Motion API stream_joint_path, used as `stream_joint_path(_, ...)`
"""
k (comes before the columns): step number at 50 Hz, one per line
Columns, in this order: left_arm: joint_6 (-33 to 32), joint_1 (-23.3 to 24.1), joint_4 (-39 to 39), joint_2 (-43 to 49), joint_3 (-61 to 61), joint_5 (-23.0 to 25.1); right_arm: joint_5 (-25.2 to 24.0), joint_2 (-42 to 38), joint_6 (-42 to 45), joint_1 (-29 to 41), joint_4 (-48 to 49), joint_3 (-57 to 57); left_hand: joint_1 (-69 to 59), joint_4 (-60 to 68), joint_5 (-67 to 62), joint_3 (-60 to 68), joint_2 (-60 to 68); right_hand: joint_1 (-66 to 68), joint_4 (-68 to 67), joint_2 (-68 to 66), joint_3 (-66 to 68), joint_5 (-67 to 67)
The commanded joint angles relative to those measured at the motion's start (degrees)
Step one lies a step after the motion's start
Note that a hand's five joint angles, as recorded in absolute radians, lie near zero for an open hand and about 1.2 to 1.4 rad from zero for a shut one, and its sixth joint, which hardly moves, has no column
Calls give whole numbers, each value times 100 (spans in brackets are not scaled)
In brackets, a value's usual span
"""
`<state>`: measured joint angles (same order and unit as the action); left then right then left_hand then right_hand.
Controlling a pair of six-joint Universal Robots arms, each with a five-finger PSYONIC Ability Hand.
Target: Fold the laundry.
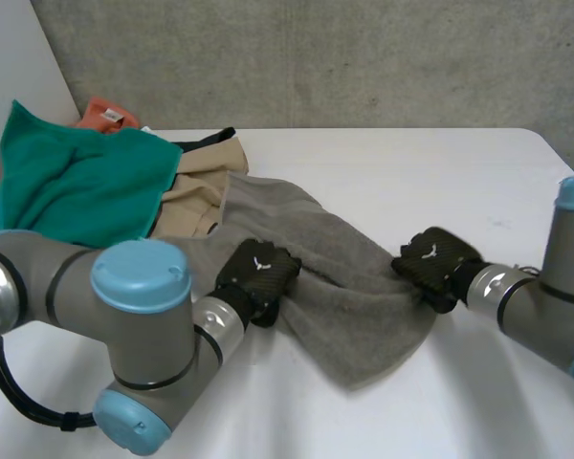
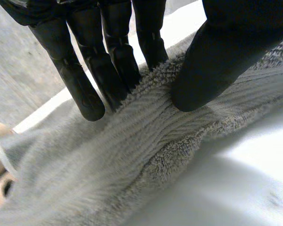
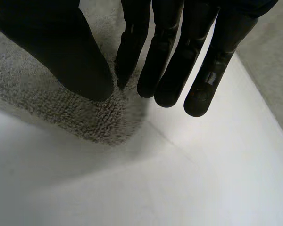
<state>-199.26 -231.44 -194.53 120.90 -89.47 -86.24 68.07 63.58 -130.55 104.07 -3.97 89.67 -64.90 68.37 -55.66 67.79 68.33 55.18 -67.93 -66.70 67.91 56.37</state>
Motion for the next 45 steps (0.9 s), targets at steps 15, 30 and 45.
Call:
stream_joint_path(15,845,-595,11,-2537,158,2,-154,1729,-2193,253,-420,-1320,-1510,1163,-1434,1221,1167,2482,-1207,-1330,1209,1363)
stream_joint_path(30,907,-1316,292,-1359,563,-15,1148,288,-4020,668,-614,-1075,-1510,1163,-1434,1221,1167,-4089,5363,5241,-5362,-5208)
stream_joint_path(45,977,-1281,468,-2150,475,-6,110,-600,-4962,508,334,-705,-1510,1163,-1434,1221,1167,-3939,5213,5091,-5211,-5058)
